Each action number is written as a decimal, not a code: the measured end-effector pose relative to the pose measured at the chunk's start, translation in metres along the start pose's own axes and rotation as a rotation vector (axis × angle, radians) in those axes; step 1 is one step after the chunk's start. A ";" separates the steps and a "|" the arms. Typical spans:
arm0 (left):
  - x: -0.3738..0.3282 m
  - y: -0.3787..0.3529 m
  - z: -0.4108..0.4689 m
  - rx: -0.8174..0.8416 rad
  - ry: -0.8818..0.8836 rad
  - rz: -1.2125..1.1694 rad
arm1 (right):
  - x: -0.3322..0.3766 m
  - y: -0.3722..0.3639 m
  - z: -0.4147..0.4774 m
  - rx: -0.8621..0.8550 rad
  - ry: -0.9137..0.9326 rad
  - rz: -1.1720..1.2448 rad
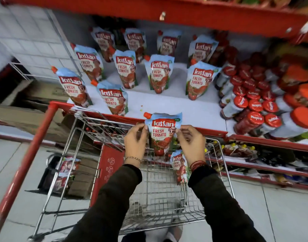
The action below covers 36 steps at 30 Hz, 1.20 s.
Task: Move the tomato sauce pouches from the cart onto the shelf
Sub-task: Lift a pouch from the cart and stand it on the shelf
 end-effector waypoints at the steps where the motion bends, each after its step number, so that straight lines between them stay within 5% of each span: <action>1: -0.010 0.005 0.007 -0.014 -0.019 -0.011 | 0.011 0.000 0.006 -0.017 0.026 0.015; 15: -0.031 -0.007 0.109 -0.052 -0.016 -0.087 | 0.034 -0.031 0.095 -0.106 0.023 0.069; 36: -0.013 -0.011 0.104 -0.133 0.042 -0.097 | 0.015 -0.044 0.089 -0.047 -0.030 0.087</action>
Point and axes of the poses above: each hand's wrist, its own z-axis towards the middle knuckle, its own y-axis out of the back of the hand, x = y × z, the point moved 10 cm from there along z, towards the middle knuckle, and after that the axes turned 6 degrees about z, right-handed, at the moved point
